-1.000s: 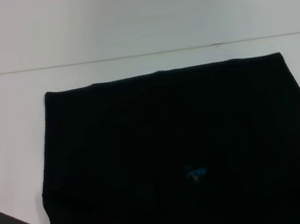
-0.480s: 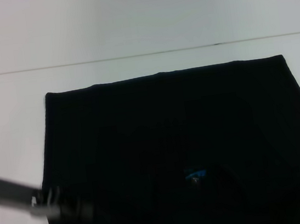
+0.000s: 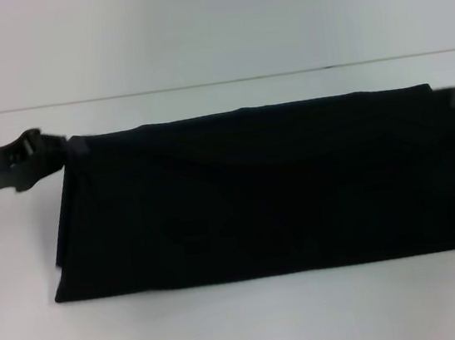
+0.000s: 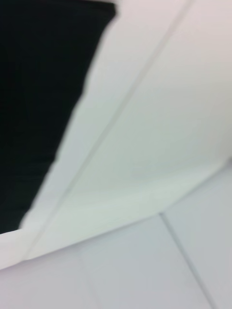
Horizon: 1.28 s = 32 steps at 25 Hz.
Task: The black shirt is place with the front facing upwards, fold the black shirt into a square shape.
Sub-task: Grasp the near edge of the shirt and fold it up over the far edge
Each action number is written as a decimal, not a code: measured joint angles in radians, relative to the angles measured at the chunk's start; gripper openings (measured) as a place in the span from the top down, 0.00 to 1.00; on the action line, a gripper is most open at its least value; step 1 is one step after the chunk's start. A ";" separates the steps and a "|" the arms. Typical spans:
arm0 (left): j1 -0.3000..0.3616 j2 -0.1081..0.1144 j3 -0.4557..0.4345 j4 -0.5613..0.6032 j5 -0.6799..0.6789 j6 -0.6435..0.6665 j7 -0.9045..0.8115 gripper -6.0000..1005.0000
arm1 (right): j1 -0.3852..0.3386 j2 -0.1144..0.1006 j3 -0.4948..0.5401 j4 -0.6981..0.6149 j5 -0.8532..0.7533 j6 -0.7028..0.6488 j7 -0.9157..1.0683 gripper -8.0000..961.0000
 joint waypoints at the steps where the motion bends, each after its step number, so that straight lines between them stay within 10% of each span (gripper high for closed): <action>1: -0.002 -0.008 0.001 -0.003 -0.015 -0.023 0.013 0.96 | -0.002 0.008 0.000 0.025 0.039 0.035 -0.016 0.92; 8: -0.045 -0.085 0.017 -0.009 -0.046 -0.257 0.107 0.96 | 0.027 0.085 -0.009 0.062 0.095 0.286 -0.087 0.92; 21: -0.120 -0.140 0.037 -0.018 -0.050 -0.564 0.198 0.95 | 0.118 0.117 -0.017 0.069 0.100 0.495 -0.152 0.93; 32: -0.170 -0.237 0.117 -0.022 -0.067 -0.866 0.306 0.94 | 0.179 0.200 -0.198 0.074 0.101 0.870 -0.155 0.92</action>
